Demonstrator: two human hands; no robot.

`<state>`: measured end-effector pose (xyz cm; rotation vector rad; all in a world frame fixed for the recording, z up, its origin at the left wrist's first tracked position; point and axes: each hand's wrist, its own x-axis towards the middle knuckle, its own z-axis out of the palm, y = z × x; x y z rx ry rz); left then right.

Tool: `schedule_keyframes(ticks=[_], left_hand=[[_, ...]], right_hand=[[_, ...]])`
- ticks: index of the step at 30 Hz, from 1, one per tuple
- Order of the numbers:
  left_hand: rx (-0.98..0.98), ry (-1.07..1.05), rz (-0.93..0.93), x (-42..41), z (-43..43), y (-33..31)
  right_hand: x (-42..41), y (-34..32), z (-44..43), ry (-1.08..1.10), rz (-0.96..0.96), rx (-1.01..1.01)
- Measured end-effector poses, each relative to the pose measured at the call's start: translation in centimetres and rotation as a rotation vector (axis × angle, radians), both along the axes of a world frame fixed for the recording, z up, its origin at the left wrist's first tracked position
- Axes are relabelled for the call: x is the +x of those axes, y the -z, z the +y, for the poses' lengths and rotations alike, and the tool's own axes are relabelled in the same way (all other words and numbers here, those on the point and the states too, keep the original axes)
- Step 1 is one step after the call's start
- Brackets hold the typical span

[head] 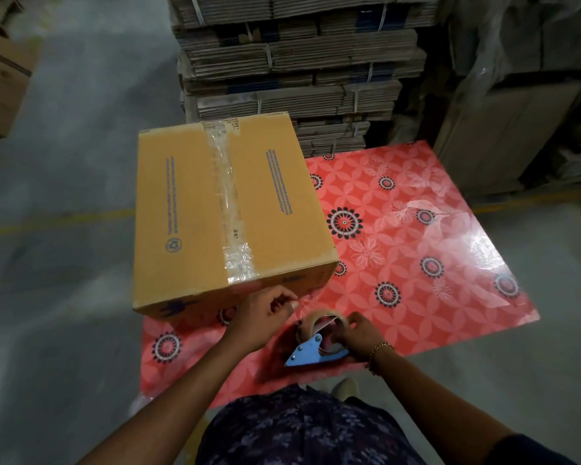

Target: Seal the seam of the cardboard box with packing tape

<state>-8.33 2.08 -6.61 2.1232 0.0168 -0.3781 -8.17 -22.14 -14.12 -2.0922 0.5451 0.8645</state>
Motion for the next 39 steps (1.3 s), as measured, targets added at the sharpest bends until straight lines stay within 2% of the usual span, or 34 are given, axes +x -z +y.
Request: schedule_keyframes(ticks=[3,7,9,10,13,16,22,25,29,32,39], left_hand=[[-0.130,-0.053,0.101,0.2,0.2,-0.1],[-0.317,-0.240,0.328,0.5,-0.9,-2.2],[-0.513,-0.297,0.547,0.7,-2.2,-4.4],[-0.641,-0.260,0.638,0.7,-2.9,-5.6],[-1.017,-0.133,0.753,1.2,-5.4,-9.1],[-1.218,-0.182,0.670,2.6,-8.1,-11.9],[-1.274,-0.515,0.322,5.7,-12.3,-14.4],[-1.299,-0.604,0.193,6.9,-13.3,-15.2],[-1.278,-0.637,0.059,7.2,-14.7,-16.3],[-1.246,-0.645,0.011,7.1,-15.9,-17.0],[-1.180,-0.718,-0.099,7.1,-17.5,-17.4]], right_hand=[[1.3,-3.1,-0.5,-0.052,-0.108,0.124],[4.8,-10.7,-2.0,-0.262,-0.283,0.376],[7.0,-14.7,-2.5,-0.337,-0.339,0.452],[8.1,-16.5,-2.4,-0.367,-0.375,0.477],[10.9,-21.1,-2.1,-0.422,-0.465,0.544],[12.7,-23.8,-2.5,-0.436,-0.547,0.546],[12.3,-25.7,-6.0,-0.211,-0.739,0.588],[10.0,-25.0,-7.6,-0.126,-0.608,0.624],[7.4,-23.6,-7.9,-0.213,-0.410,0.693],[6.8,-23.9,-7.1,-0.244,-0.418,0.724],[7.5,-24.5,-6.2,-0.149,-0.477,0.668]])
